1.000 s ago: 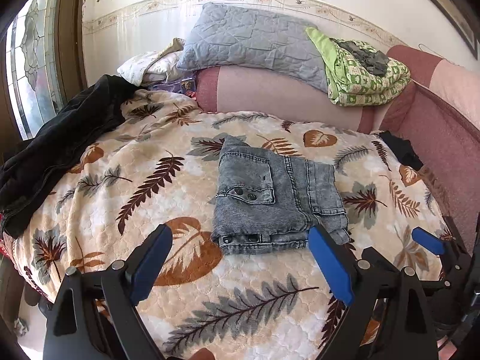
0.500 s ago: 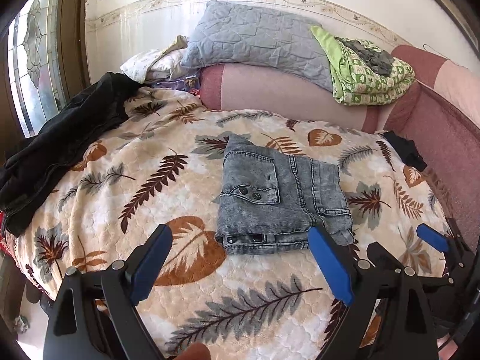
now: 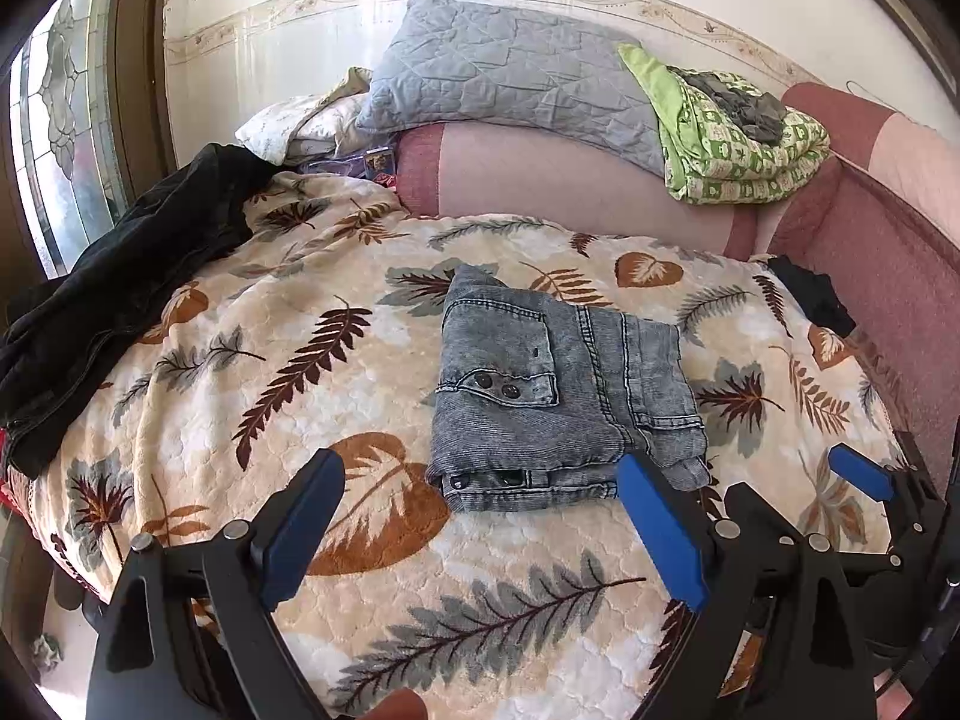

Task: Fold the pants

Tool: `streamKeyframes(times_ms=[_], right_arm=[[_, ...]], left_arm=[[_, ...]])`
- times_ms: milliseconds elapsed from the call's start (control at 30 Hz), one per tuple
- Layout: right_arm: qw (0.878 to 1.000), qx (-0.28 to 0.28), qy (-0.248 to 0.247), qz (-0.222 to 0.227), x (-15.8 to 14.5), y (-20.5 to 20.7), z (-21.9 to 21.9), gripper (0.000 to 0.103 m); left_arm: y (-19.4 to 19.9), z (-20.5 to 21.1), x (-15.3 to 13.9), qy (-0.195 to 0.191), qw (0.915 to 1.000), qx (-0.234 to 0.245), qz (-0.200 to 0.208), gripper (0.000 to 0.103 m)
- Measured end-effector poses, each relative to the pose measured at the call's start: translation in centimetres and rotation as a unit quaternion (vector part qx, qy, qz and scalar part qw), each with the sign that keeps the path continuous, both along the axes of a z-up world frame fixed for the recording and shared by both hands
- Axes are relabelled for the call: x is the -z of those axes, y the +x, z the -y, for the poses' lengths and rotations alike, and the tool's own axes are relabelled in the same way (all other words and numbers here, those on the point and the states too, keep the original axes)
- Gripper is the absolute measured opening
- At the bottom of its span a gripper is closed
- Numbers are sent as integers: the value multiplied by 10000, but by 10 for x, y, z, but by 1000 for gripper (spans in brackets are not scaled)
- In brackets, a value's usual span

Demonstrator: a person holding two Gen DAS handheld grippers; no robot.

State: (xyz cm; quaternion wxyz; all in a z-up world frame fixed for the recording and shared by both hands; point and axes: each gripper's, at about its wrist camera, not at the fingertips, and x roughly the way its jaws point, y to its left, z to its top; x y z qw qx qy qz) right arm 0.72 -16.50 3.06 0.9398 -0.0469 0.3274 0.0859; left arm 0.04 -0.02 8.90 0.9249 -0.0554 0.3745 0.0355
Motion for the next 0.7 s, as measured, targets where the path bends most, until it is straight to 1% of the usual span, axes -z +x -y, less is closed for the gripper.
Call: streamKeyframes(times_ms=[333,500,700], right_arm=[[10000,-13,-63,27,-1,3,-2,103],[9999,0,-115,-11,2,7,0,103],[9999,30,-103,-18,1,9,2,103]], left_arm=[[5,0,1,-55,10000,28,-63,92],[15,2,1,-86,9998,107,-136,92],[21,7,2,27,9998,181,-122,92]])
